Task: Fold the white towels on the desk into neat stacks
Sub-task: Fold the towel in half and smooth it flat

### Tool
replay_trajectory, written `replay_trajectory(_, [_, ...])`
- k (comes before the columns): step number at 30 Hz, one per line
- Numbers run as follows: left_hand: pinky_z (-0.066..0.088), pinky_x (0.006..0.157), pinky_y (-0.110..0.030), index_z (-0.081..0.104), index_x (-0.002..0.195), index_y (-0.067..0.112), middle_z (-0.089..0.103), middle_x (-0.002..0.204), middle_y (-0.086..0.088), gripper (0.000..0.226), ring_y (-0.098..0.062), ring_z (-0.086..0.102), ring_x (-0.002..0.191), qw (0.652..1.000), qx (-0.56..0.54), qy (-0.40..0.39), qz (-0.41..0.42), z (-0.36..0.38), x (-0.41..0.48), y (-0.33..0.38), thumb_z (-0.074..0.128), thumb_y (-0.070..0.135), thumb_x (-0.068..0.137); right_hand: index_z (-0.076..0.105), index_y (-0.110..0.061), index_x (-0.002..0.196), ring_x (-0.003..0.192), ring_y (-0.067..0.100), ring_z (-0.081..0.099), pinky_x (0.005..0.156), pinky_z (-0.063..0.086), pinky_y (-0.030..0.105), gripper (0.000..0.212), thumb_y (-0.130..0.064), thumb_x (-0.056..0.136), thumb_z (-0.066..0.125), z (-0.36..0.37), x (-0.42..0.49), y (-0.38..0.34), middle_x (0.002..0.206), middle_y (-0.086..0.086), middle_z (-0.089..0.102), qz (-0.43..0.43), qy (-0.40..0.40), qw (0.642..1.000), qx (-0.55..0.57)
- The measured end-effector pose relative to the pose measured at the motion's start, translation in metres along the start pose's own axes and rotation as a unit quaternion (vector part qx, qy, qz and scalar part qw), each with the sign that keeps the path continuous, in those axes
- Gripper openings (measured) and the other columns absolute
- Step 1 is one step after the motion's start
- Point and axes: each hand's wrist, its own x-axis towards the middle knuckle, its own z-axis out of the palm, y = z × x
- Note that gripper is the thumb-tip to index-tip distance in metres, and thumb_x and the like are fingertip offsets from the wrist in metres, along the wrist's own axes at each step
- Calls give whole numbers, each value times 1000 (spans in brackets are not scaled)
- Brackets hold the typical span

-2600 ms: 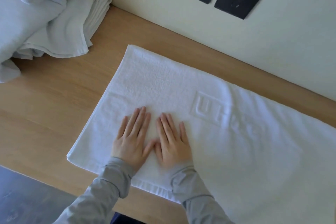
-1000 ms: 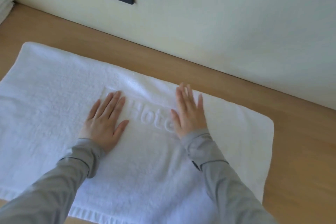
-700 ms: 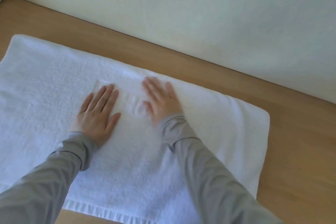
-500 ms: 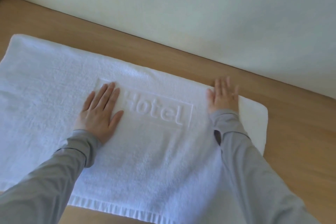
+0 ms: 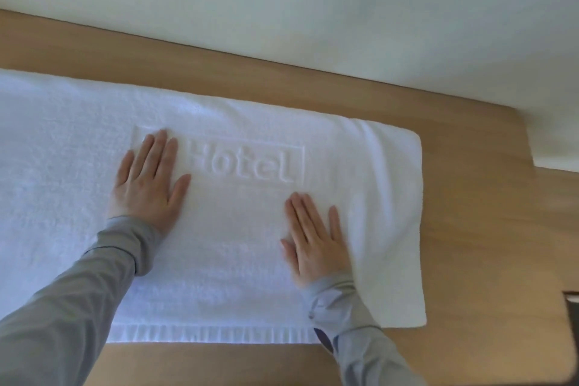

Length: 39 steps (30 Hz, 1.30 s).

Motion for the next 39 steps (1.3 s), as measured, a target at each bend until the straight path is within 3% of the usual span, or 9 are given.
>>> replay_trajectory(7, [-16,111,-18,16,149,16,14,158,-1,67,-16,10,145,1000,-9,21,9,1,-2,1,14,51,91,27,-5,145,143,21,19,117,11,39,52,-22,98,41,-15,-34,78,153,6,23,163,74,973,147])
replay_trajectory(10, [-4,116,-30,26,146,8,23,154,-12,67,-27,17,143,998,-48,43,14,-9,-7,15,18,46,92,37,-5,140,131,27,39,105,30,34,51,-24,94,50,-15,-63,110,140,12,44,373,197,856,298])
replay_trajectory(14, [26,111,-51,38,139,-1,36,146,-20,61,-36,31,137,990,-105,49,75,-21,-34,78,26,37,93,52,-17,115,105,25,58,79,46,27,31,-25,88,62,-10,-94,145,107,0,61,556,158,657,483])
replay_trajectory(17, [25,113,-49,32,143,3,30,150,-15,63,-31,26,139,983,-113,-16,147,-13,-60,138,20,42,95,52,-15,122,96,25,61,78,53,35,40,-27,86,64,-10,-97,154,111,9,62,547,66,639,537])
replay_trajectory(21, [15,116,-46,27,145,11,22,153,-9,66,-28,20,142,980,-86,-52,172,9,-78,188,6,48,95,58,-15,98,74,7,62,53,47,14,22,-27,83,68,-25,-84,156,90,-2,65,488,-50,664,564])
replay_trajectory(25, [9,115,-44,25,146,14,21,154,-8,65,-24,17,143,985,-37,-55,157,20,-81,195,2,47,96,60,-25,86,78,9,60,65,47,24,14,-30,79,72,-31,-72,151,85,-11,64,427,-114,703,557])
replay_trajectory(27, [7,116,-43,25,147,14,21,155,-8,64,-23,17,143,985,-30,-52,159,22,-81,195,4,47,96,64,-26,90,83,14,64,67,50,26,17,-24,76,75,-32,-69,148,87,-10,68,413,-69,654,630])
replay_trajectory(31, [8,116,-43,26,147,13,22,154,-6,64,-22,18,143,987,-21,-47,151,21,-82,198,4,46,96,68,-11,108,98,36,66,81,55,49,42,-22,68,75,-30,-67,140,107,13,70,375,-2,451,810])
replay_trajectory(39, [14,114,-45,28,145,11,26,153,-8,64,-26,23,141,988,-21,-49,146,17,-81,202,3,45,97,74,-11,96,81,30,71,65,57,38,29,-21,71,64,-30,-51,127,93,12,73,294,49,359,885])
